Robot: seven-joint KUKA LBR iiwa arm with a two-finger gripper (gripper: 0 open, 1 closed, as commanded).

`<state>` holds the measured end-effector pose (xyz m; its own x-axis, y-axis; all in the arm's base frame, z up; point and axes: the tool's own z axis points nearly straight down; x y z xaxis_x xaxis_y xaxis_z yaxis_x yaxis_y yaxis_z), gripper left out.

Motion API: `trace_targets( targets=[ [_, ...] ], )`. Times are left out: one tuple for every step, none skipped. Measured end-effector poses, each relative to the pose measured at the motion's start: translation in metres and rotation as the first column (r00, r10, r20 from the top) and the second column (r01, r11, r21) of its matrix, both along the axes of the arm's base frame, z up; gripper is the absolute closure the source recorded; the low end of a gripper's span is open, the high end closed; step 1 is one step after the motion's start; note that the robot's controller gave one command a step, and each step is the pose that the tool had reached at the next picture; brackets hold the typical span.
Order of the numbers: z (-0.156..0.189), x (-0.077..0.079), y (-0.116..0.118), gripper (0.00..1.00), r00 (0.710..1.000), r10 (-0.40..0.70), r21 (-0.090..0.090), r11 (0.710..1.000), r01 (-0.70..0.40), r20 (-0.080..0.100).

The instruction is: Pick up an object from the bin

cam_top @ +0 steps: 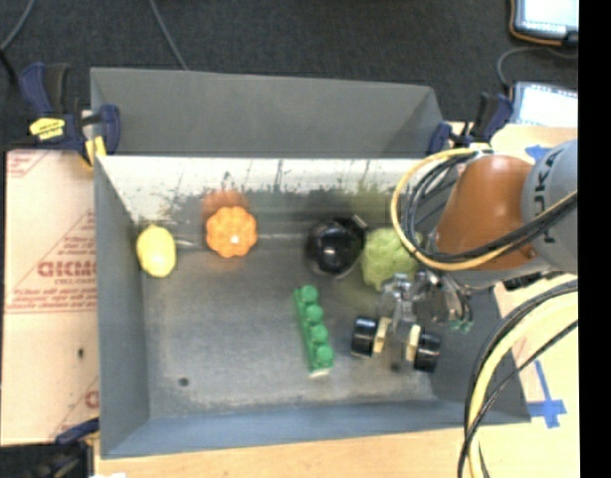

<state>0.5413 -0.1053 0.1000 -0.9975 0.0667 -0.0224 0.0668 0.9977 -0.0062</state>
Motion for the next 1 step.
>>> trace_targets(
  targets=[
    [0.0457,0.0059,0.0056,1.0,1.0,-0.002,0.002,1.0,0.002,-0.006]
  ],
)
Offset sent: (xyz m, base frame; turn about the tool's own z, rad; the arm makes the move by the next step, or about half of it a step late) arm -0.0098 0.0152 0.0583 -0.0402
